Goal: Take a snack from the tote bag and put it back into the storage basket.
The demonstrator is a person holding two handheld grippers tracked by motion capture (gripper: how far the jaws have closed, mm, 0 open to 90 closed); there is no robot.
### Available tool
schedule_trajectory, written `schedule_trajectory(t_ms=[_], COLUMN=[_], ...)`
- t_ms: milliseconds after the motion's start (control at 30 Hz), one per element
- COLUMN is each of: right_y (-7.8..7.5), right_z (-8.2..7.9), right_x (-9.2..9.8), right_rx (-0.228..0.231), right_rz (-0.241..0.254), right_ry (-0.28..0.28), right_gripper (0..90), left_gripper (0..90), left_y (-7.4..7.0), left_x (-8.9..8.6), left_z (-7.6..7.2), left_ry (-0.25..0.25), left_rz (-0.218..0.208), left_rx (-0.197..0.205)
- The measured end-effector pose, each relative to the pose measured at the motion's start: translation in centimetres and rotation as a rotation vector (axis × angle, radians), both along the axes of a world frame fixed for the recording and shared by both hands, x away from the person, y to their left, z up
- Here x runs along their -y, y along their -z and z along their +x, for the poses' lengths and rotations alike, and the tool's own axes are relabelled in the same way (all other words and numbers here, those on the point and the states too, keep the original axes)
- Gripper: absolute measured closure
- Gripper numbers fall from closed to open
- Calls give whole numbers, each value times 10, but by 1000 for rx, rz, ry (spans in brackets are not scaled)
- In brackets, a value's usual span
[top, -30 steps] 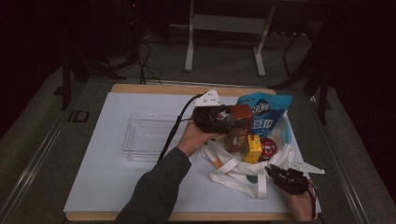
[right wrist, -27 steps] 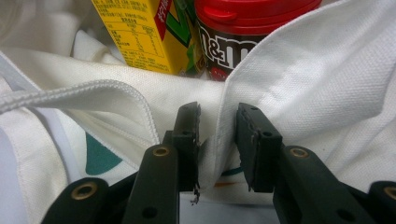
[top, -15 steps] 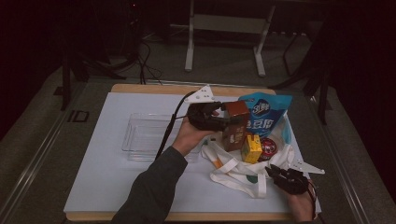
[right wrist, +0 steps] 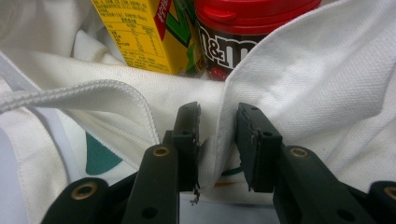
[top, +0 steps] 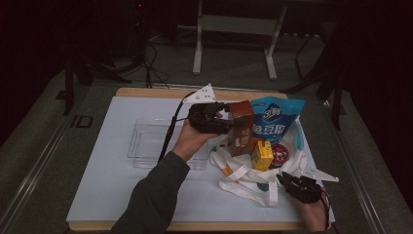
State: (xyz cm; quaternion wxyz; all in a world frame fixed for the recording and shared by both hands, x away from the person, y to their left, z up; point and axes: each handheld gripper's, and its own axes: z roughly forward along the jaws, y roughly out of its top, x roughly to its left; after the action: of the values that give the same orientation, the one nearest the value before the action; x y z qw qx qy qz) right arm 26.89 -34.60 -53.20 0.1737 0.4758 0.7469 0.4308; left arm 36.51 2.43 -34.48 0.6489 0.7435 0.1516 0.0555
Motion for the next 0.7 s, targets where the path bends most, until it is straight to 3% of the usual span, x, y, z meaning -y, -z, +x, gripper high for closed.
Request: schedule_trajectory(t_ms=[333,700], right_y=[0,0], right_z=[0,0], right_x=[0,0], right_rx=[1,0], right_rz=[2,2], right_ry=[-1,0], right_gripper=[698,697], left_gripper=[418,419], left_y=[-5,-11], left_x=[-17,-37], left_z=[-3,-9], left_ry=[-7,-27], left_rz=[-8,14], left_rx=[4,32])
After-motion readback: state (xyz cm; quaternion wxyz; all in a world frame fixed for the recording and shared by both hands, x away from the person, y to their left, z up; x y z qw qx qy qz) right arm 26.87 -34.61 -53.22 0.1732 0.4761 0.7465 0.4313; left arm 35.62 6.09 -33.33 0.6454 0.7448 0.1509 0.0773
